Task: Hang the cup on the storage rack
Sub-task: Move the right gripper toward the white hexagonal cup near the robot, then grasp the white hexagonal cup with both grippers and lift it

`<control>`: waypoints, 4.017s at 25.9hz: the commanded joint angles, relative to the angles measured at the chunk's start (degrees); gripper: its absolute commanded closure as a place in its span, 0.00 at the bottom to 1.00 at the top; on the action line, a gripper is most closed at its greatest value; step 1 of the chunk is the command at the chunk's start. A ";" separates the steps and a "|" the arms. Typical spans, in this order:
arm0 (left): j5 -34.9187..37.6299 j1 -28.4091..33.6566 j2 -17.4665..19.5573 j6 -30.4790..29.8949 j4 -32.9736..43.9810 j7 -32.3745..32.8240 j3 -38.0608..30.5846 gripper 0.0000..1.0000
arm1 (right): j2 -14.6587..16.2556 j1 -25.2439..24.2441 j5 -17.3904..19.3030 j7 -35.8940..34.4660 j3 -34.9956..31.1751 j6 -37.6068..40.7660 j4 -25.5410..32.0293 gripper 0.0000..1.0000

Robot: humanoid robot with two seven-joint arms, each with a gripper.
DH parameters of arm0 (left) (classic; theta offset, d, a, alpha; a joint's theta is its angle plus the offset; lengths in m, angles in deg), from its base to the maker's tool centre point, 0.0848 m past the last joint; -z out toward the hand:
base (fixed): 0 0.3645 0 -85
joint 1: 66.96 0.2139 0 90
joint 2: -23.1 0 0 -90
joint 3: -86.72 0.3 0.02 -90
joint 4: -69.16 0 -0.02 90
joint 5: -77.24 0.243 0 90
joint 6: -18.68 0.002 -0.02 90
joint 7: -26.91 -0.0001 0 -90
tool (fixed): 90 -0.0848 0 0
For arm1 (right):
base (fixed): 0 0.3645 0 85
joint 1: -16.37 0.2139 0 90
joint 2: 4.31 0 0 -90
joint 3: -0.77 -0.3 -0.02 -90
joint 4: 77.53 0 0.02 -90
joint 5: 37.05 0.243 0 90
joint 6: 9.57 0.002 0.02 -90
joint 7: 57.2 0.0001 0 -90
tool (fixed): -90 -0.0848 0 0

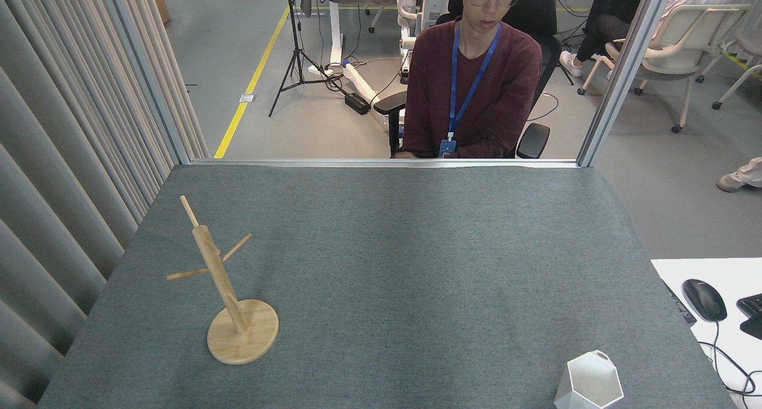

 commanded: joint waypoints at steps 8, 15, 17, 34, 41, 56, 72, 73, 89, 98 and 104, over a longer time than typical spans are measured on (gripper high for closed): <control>-0.09 0.08 -0.07 0.25 -1.05 0.06 -0.18 0.00 | -0.09 2.69 -0.09 2.94 -0.27 -0.10 -2.26 0.01; -0.09 0.08 0.02 0.25 -1.14 0.06 -1.67 0.00 | 0.35 9.19 -0.27 5.22 -0.27 0.08 -6.65 0.01; -0.09 0.08 0.02 0.17 -1.14 0.06 -2.02 0.00 | 0.35 10.51 -0.27 5.31 -0.27 0.08 -7.62 0.01; -0.09 0.08 0.02 0.25 -1.67 0.06 -2.11 0.00 | 1.05 15.17 -0.35 5.40 -0.19 -0.01 -10.61 0.01; -0.17 0.17 0.02 0.17 -1.67 0.06 -2.90 0.00 | 1.22 16.93 -0.35 5.40 -0.19 0.07 -12.71 0.01; -0.09 0.17 0.02 -0.36 -1.05 0.06 -3.78 0.00 | 1.05 18.69 -0.35 5.13 -0.19 -0.01 -15.62 0.49; 15.91 -24.79 -6.31 -5.90 -14.50 1.11 16.78 0.00 | -6.95 29.32 -4.74 4.96 15.46 -0.80 -5.25 0.44; 15.91 -24.97 -6.31 -6.60 -14.85 1.11 17.05 0.00 | -8.27 29.32 -7.03 4.87 16.95 -1.07 -5.51 0.45; 21.89 -29.01 -10.09 -9.41 -15.38 3.22 25.22 0.00 | -10.73 28.79 -13.36 4.34 28.47 -4.58 -9.55 0.45; 24.26 -29.10 -12.11 -9.41 -15.64 4.19 25.66 0.00 | -10.46 25.45 -15.56 2.67 30.58 -4.58 -9.82 0.45; 24.35 -29.19 -12.02 -9.41 -15.64 4.19 25.66 0.00 | -9.67 22.64 -15.65 0.74 30.75 -4.58 -9.73 0.45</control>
